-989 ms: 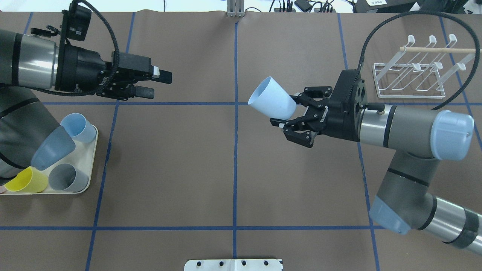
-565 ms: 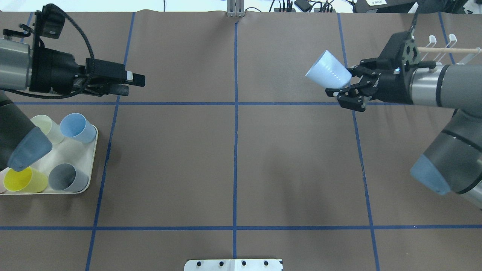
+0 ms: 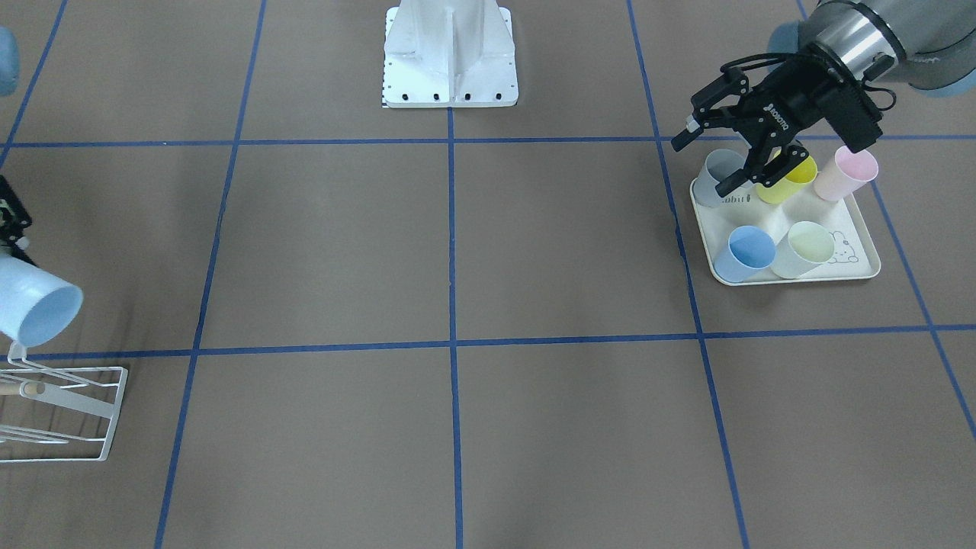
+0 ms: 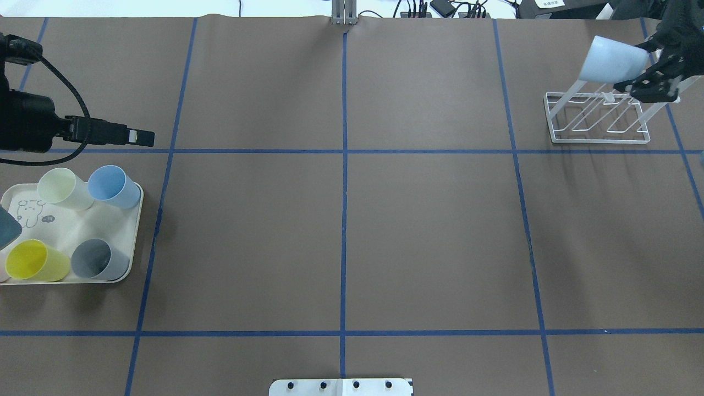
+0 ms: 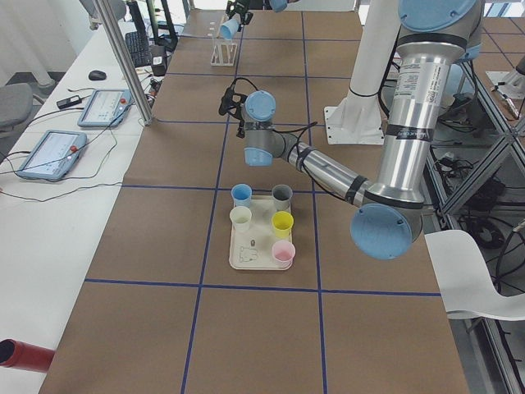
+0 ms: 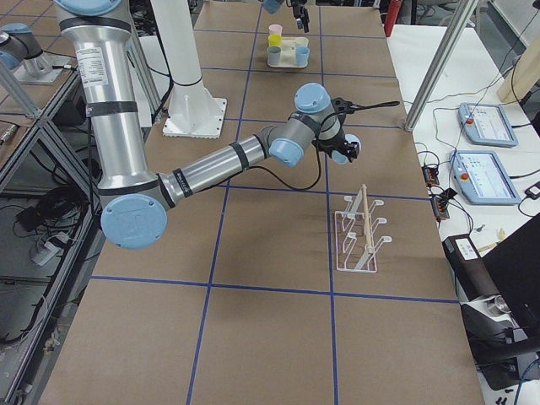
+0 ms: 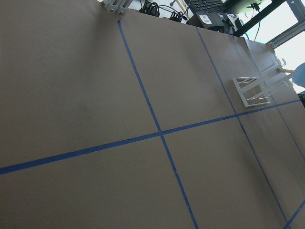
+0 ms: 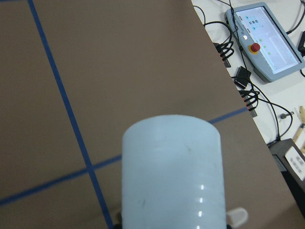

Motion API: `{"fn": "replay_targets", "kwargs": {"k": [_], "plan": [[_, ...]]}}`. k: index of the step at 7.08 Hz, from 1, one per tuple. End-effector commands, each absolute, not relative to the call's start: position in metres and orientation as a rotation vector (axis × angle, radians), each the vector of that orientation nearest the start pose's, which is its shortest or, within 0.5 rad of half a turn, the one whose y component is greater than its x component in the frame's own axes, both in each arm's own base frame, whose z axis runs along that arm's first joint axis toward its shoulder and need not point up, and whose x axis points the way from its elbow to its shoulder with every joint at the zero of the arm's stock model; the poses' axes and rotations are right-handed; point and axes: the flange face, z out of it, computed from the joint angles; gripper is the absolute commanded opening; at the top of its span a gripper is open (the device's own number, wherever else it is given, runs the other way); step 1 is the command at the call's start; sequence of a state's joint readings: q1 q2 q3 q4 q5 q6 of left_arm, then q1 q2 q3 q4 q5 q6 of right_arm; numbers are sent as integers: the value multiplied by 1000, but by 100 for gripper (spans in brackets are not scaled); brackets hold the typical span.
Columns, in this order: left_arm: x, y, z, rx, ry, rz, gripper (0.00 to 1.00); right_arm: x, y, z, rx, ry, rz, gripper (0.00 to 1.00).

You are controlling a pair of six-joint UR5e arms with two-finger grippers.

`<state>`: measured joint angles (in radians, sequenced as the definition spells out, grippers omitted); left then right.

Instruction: Transfer IKEA cup to right arm and place on rack

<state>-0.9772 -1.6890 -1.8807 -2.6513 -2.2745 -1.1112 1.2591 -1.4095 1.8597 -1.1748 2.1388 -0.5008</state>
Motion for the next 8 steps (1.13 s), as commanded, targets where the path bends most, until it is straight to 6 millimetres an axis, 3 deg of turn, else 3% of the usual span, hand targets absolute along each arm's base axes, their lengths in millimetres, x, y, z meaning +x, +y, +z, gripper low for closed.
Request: {"fn": "replay_targets", "kwargs": {"k": [1,2,4,6,8], "plan": [[215,-441,331,520,1424,120,100,-43,-588,389,797,-129,-1313,0],[216,-440,332,517,1425,123,100,-36,-615,382,719,26,-1418,0],[215,-438,334,515,1423,121,100,-44,-672,395,619,142,-1561,0],[215,-437,334,516,1424,122,100,-66,-668,420,539,193,-1593,0],[215,-437,335,515,1423,121,100,-103,-660,437,493,222,-1632,0]]}}
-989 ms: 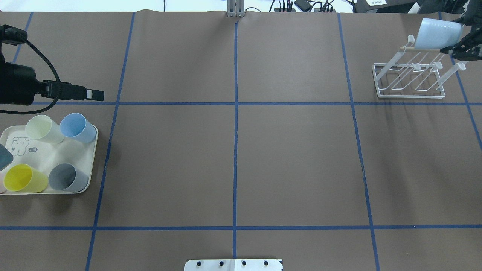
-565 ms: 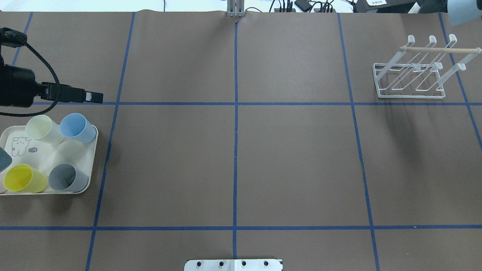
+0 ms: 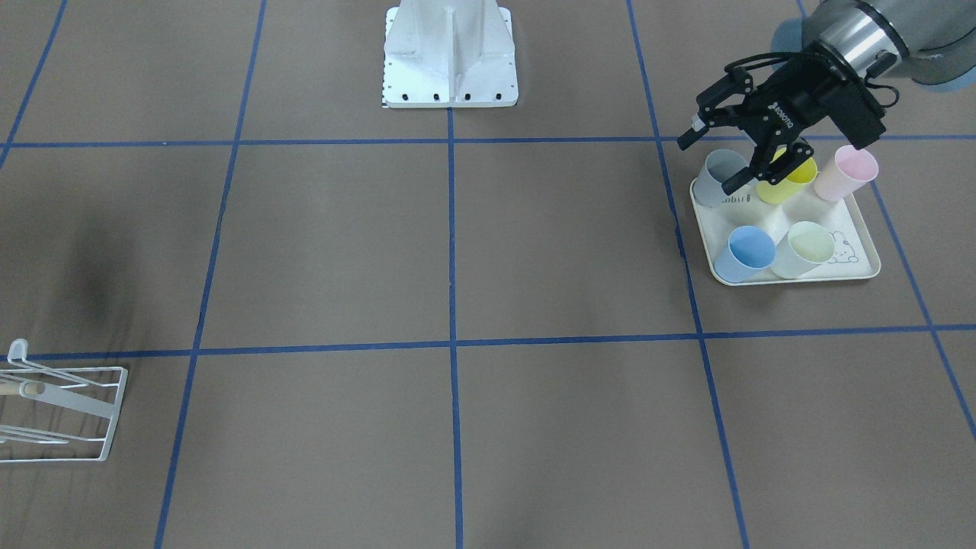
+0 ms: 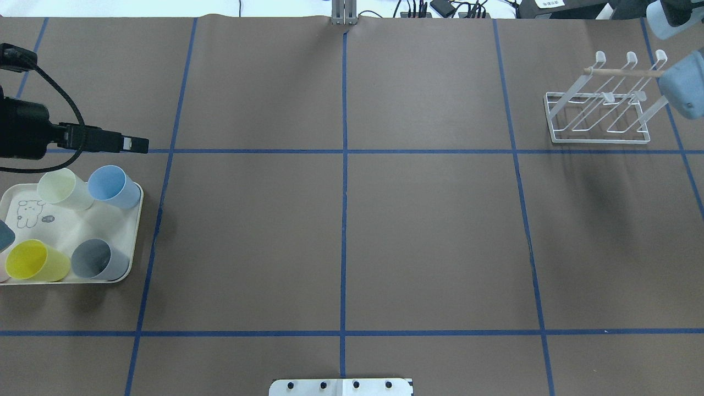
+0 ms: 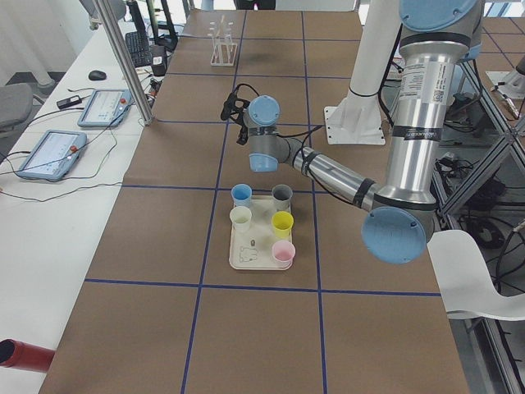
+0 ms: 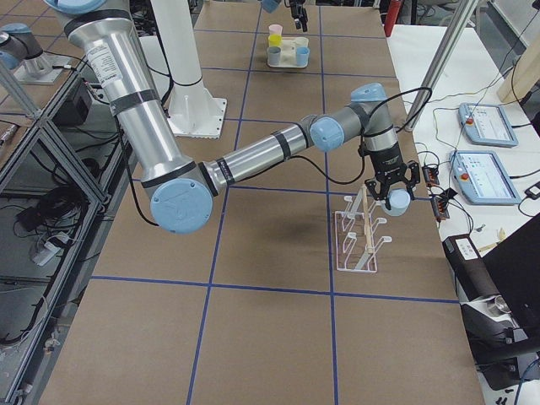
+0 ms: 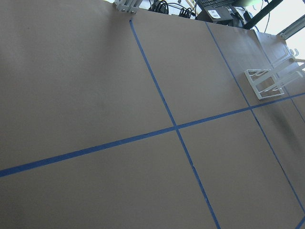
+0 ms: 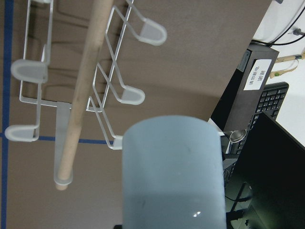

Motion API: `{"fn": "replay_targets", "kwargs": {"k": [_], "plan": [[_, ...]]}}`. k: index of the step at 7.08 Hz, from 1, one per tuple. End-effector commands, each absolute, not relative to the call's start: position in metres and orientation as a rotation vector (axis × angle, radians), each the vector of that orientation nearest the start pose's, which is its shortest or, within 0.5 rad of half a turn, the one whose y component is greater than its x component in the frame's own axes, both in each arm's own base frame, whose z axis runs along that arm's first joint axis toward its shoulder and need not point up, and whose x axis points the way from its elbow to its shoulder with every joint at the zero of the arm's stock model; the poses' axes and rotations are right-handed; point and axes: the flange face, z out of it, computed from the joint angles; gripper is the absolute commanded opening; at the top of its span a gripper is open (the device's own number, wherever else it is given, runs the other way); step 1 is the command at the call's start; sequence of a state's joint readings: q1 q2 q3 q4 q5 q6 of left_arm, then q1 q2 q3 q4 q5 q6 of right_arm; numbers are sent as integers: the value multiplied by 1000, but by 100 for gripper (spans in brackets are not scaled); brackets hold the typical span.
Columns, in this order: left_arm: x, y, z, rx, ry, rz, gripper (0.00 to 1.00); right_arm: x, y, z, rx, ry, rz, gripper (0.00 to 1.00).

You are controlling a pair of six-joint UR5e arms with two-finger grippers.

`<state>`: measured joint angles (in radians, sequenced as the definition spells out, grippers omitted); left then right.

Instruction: Transfer IKEA cup to right arm and place on rack

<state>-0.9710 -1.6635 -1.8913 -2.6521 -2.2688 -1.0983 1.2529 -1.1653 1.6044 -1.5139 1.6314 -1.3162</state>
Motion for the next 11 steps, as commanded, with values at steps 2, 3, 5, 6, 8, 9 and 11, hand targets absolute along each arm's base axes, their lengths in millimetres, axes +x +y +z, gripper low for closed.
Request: {"fn": "replay_targets", "kwargs": {"k": [2,3,5,6,8,9,11], "plan": [[215,-437,335,514,1423,120,100,-125,-657,448,464,231,-1642,0],[214,-436,337,514,1421,119,100,-128,-659,457,442,238,-1649,0],[214,-435,336,520,1421,117,100,-135,-659,461,435,238,-1659,0],[213,-433,337,519,1420,116,100,-139,-660,459,432,248,-1664,0],[212,-433,338,517,1419,116,100,-146,-659,464,413,263,-1672,0],[212,-433,338,517,1419,116,100,-149,-659,466,410,263,-1677,0],[212,-433,338,516,1419,114,100,-164,-658,467,389,301,-1696,11]]}}
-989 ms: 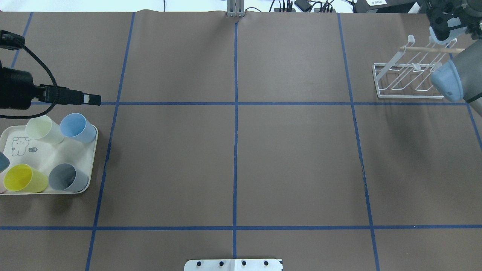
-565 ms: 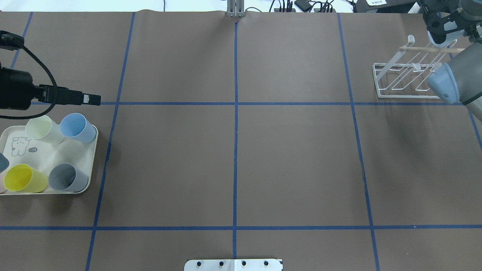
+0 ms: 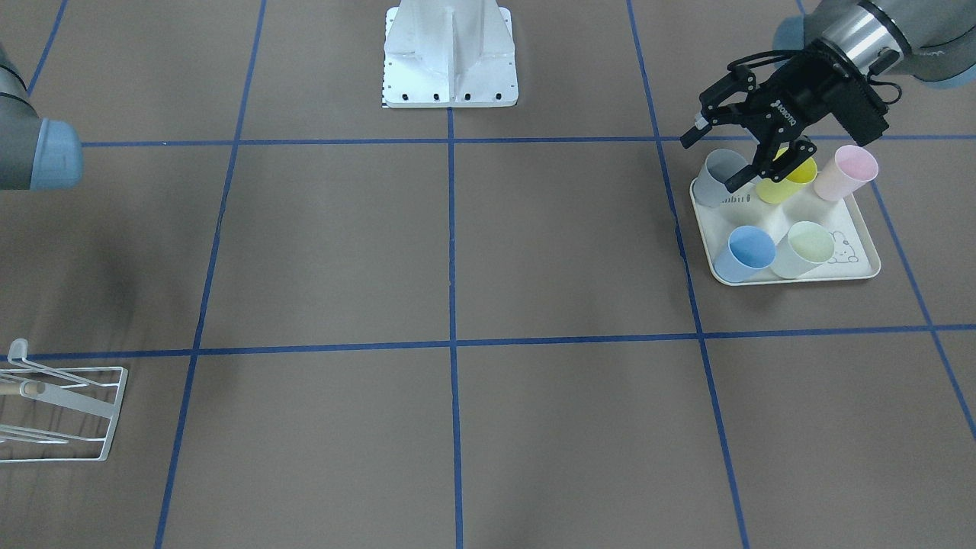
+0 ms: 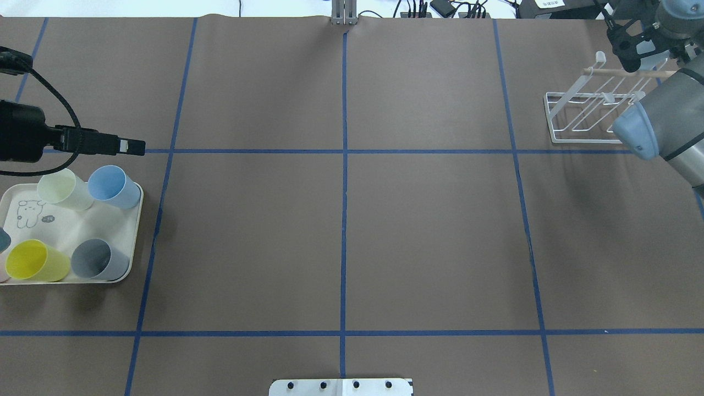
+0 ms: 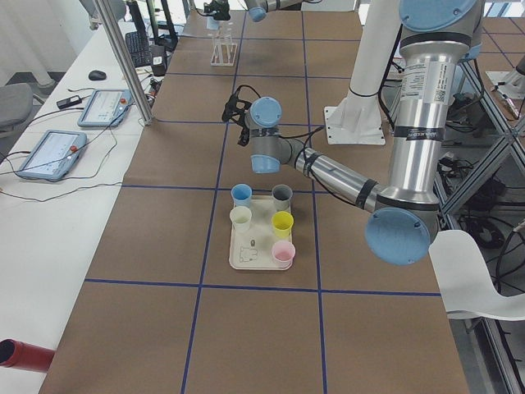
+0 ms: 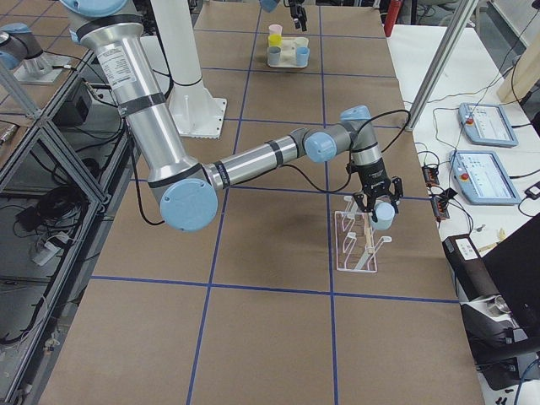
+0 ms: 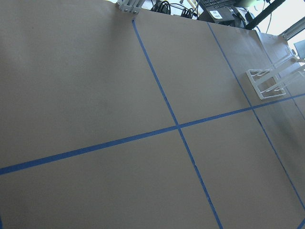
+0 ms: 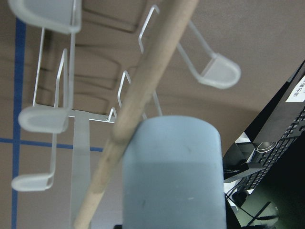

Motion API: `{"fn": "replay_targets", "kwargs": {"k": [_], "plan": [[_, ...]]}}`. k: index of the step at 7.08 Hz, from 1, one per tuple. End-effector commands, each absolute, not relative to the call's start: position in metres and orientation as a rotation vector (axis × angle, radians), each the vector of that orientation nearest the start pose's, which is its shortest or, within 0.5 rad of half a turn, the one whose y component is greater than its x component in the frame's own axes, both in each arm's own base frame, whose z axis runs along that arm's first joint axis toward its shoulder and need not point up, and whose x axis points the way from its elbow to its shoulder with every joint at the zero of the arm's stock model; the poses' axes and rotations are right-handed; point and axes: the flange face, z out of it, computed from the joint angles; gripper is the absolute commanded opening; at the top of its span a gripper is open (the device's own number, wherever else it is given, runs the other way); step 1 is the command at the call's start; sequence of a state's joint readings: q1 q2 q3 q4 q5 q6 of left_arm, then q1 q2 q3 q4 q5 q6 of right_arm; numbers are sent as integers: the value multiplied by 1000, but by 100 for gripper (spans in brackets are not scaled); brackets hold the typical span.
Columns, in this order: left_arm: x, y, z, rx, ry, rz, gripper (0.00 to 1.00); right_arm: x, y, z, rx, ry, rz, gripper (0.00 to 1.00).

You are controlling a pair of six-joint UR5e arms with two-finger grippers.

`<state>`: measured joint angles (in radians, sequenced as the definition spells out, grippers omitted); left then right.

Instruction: Transfer IKEA cup to right arm and place on rack

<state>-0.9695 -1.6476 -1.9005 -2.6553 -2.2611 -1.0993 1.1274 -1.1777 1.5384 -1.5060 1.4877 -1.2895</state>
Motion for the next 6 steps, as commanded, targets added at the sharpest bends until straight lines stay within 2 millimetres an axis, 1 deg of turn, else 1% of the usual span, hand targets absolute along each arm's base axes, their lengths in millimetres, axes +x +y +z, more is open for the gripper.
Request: {"fn": "replay_targets", "kwargs": {"k": [1,2,3,4,5,6], "plan": [[212,-433,338,516,1419,114,100,-168,-659,468,384,303,-1700,17],[213,-433,338,515,1420,116,100,-174,-659,469,383,301,-1708,29],[213,-433,338,515,1420,116,100,-174,-660,470,381,302,-1708,51],[213,-433,337,516,1421,116,100,-173,-660,470,380,305,-1707,77],[213,-433,337,515,1420,116,100,-172,-661,470,385,331,-1698,98],[213,-433,337,516,1421,116,100,-172,-661,472,394,335,-1696,98]]}}
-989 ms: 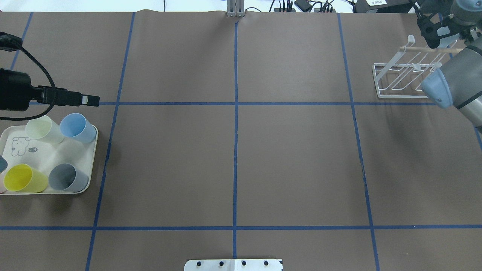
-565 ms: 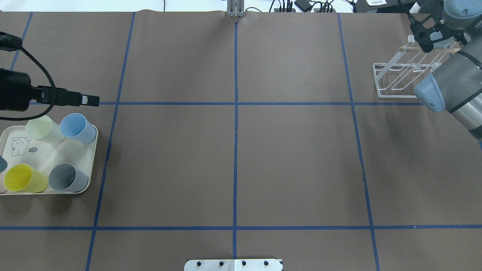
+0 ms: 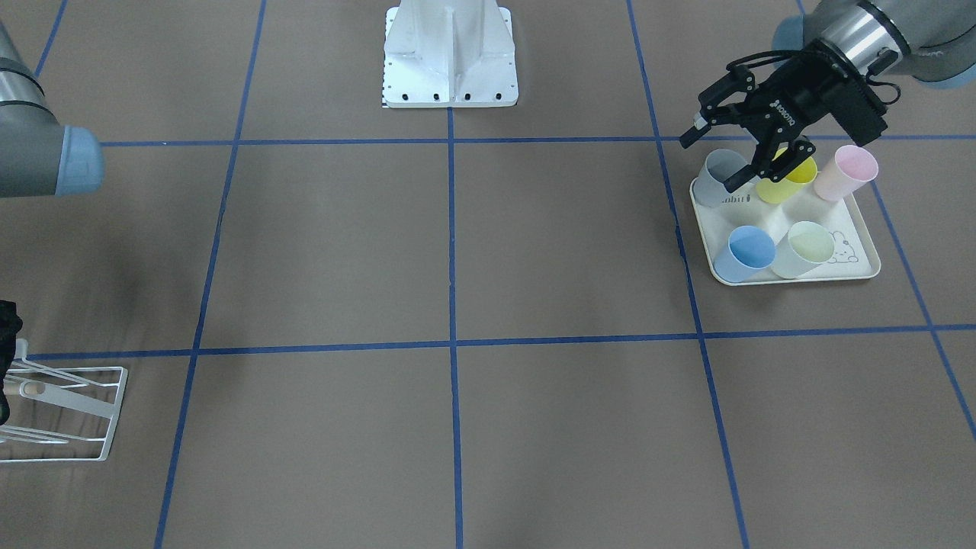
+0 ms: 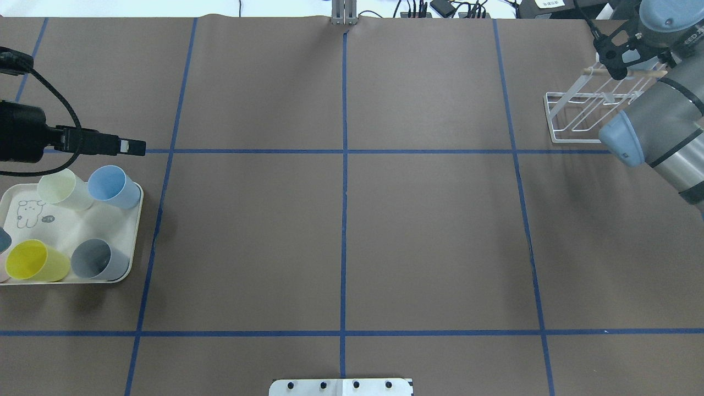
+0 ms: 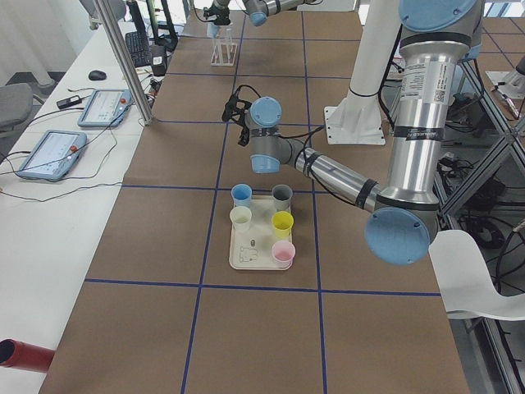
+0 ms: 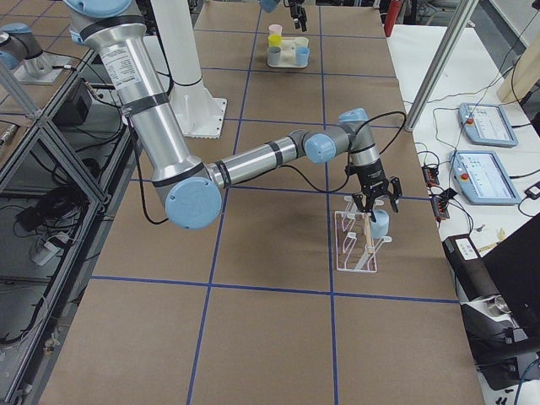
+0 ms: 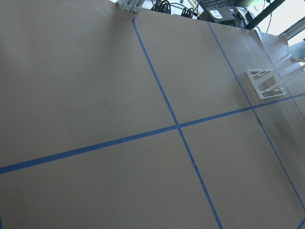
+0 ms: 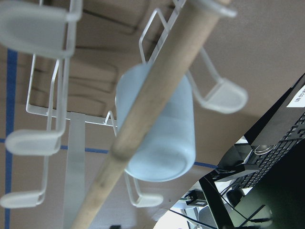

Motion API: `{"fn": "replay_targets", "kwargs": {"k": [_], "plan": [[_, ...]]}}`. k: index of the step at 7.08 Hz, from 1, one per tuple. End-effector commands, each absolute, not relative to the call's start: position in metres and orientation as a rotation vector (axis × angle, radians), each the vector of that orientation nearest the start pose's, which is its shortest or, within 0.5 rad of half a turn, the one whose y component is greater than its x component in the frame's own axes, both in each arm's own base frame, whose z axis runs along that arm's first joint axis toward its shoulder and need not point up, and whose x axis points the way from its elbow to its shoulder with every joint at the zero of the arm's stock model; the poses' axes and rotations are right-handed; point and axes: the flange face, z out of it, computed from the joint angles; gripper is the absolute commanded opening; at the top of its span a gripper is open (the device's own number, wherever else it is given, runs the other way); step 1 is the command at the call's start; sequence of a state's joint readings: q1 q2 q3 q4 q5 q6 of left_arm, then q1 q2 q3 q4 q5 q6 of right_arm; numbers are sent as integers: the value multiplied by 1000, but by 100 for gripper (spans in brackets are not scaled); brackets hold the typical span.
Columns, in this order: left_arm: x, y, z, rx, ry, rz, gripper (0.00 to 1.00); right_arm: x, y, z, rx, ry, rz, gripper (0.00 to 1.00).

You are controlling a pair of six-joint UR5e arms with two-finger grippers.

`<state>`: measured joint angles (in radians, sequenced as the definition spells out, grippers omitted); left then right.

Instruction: Transfer IKEA cup to right arm and place on rack

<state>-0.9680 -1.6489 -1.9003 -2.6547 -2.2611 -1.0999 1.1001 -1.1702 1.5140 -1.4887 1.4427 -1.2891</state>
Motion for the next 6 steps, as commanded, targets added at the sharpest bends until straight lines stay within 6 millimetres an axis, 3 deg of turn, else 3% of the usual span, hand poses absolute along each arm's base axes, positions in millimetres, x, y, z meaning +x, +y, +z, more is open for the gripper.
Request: {"fn": "replay_targets", "kwargs": {"k": [1,2,4,6], "plan": [[213,-433,337,516,1421,116,100,-172,-662,469,398,339,-1695,98],[213,-433,339,515,1419,116,100,-172,-662,460,418,341,-1678,98],[202,-435,349,558,1381,150,100,-174,-661,420,511,309,-1542,98],[165,-439,385,652,1252,207,100,-174,-638,378,647,156,-1338,99]]}}
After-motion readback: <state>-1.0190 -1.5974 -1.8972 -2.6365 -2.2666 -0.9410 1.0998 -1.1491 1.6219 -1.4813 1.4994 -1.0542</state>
